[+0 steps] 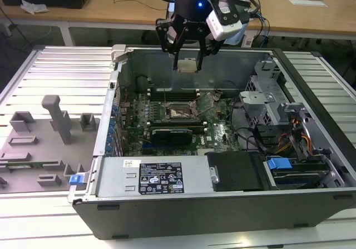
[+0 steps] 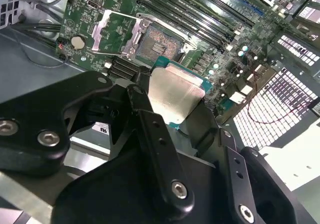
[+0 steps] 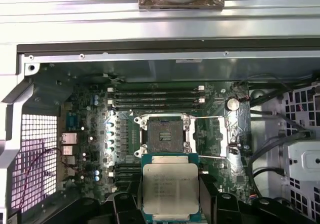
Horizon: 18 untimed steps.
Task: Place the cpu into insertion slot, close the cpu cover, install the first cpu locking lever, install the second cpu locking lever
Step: 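Place the cpu into insertion slot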
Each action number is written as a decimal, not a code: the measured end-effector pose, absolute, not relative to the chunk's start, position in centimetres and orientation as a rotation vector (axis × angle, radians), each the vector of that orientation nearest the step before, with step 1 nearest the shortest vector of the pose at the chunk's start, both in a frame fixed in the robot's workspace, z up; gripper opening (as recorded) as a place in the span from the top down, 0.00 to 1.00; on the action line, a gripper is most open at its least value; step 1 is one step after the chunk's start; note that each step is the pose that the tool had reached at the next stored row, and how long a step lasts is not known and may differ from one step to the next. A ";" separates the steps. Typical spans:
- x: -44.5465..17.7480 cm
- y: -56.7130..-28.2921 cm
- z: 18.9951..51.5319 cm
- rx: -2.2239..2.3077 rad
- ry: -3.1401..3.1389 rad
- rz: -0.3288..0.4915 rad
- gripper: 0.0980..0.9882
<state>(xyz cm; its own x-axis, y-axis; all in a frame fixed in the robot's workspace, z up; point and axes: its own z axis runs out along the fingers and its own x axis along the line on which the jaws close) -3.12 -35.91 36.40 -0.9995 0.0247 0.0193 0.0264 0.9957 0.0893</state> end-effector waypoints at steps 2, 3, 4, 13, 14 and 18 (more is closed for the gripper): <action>-3.1 -35.9 36.0 -0.040 -3.120 -0.140 0.50; -3.1 -35.9 35.8 -0.040 -3.120 -0.140 0.50; -3.1 -35.9 35.5 -0.040 -3.120 -0.140 0.50; -3.1 -35.9 33.6 -0.040 -3.120 -0.140 0.50; -3.1 -35.9 33.4 -0.040 -3.120 -0.140 0.50; -3.1 -35.9 32.7 -0.040 -3.120 -0.141 0.50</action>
